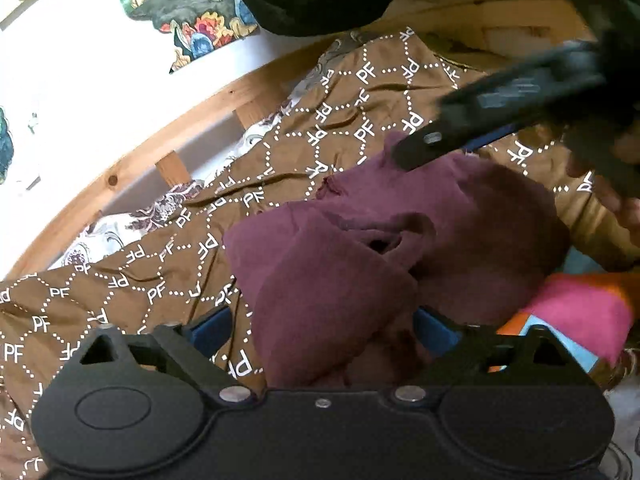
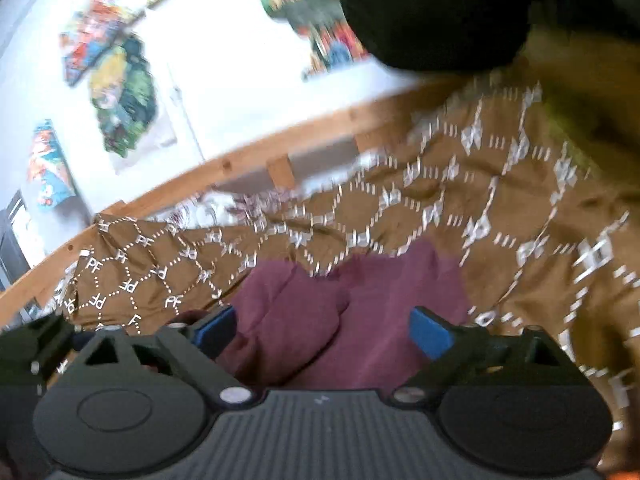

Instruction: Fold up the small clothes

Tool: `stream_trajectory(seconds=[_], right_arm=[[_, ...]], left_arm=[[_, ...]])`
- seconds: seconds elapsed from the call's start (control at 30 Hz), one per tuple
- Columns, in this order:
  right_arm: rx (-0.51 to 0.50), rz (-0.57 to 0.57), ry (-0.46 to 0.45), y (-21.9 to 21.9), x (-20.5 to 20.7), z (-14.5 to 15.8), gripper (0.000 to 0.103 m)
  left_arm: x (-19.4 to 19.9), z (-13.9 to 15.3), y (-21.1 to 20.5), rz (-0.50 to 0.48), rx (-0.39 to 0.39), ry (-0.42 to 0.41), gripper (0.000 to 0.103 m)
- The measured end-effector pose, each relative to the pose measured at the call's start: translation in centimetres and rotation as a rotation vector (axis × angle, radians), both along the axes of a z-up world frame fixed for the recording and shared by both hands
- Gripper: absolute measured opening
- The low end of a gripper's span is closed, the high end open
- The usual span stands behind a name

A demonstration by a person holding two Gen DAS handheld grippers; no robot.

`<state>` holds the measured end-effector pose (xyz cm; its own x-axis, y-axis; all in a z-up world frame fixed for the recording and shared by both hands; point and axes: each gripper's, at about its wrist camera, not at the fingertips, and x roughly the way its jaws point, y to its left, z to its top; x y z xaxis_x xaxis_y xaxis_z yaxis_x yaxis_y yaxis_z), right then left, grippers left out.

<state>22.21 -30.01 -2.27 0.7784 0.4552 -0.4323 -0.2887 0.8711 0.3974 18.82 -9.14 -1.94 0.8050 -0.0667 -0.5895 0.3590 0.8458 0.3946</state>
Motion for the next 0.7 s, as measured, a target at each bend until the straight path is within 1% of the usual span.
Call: stream_trajectory(seconds=[0.03, 0.07, 0.1, 0.13, 0.2, 0.23, 0.3, 0.37, 0.4, 0.43, 0.47, 0.53, 0.57, 0.6, 0.63, 0.7], right_arm=[[0.017, 0.001, 0.044, 0.3, 1.1, -0.2, 0.076], [0.036, 0.004, 0.079, 0.7, 2.1, -0.4, 0.065], [0.042, 0.005, 0.101, 1.0, 2.8, -0.6, 0.061], [0.036, 0.001, 0.122, 1.5, 3.4, -0.9, 0.055], [0.025, 0.002, 0.164, 2.3, 4.4, -1.5, 0.054], [0.028, 0.01, 0.192, 2.6, 4.9, -1.9, 0.054], [0.039, 0.019, 0.247, 3.2, 5.6, -2.9, 0.055], [0.055, 0.02, 0.289, 3.7, 5.7, -3.9, 0.053], [0.069, 0.021, 0.303, 3.8, 5.7, -4.3, 0.051], [0.091, 0.02, 0.315, 3.9, 5.7, -4.6, 0.04], [0.111, 0.016, 0.322, 3.8, 5.7, -4.9, 0.026], [0.114, -0.001, 0.313, 4.0, 5.7, -4.9, 0.019], [0.102, -0.005, 0.291, 4.1, 5.7, -4.6, 0.01], [0.092, -0.005, 0.267, 4.2, 5.6, -4.1, 0.01], [0.08, -0.005, 0.239, 4.3, 5.5, -3.6, 0.007], [0.048, -0.004, 0.172, 4.2, 5.3, -2.0, 0.006]], left_arm=[[0.2, -0.1, 0.2, 0.005, -0.011, 0.01, 0.089], [0.4, -0.1, 0.4, 0.012, -0.023, 0.02, 0.082], [0.5, -0.1, 0.7, 0.016, -0.036, 0.031, 0.074], [0.5, -0.2, 0.8, 0.015, -0.046, 0.039, 0.07], [0.4, -0.3, 1.0, 0.014, -0.058, 0.044, 0.057], [0.3, -0.3, 1.1, 0.015, -0.056, 0.041, 0.055], [0.1, -0.4, 1.2, 0.012, -0.046, 0.034, 0.046], [0.0, -0.4, 1.2, 0.007, -0.04, 0.032, 0.043], [0.0, -0.4, 1.2, 0.005, -0.039, 0.032, 0.04], [-0.1, -0.4, 1.2, 0.002, -0.04, 0.032, 0.039], [-0.1, -0.4, 1.1, 0.0, -0.041, 0.032, 0.036], [-0.1, -0.3, 1.0, -0.001, -0.048, 0.028, 0.031], [-0.1, -0.1, 1.0, -0.001, -0.053, 0.026, 0.029], [-0.1, 0.1, 0.9, -0.001, -0.06, 0.025, 0.027], [-0.2, 0.3, 0.8, -0.002, -0.071, 0.025, 0.026], [-0.1, 0.7, 0.6, -0.005, -0.095, 0.026, 0.025]])
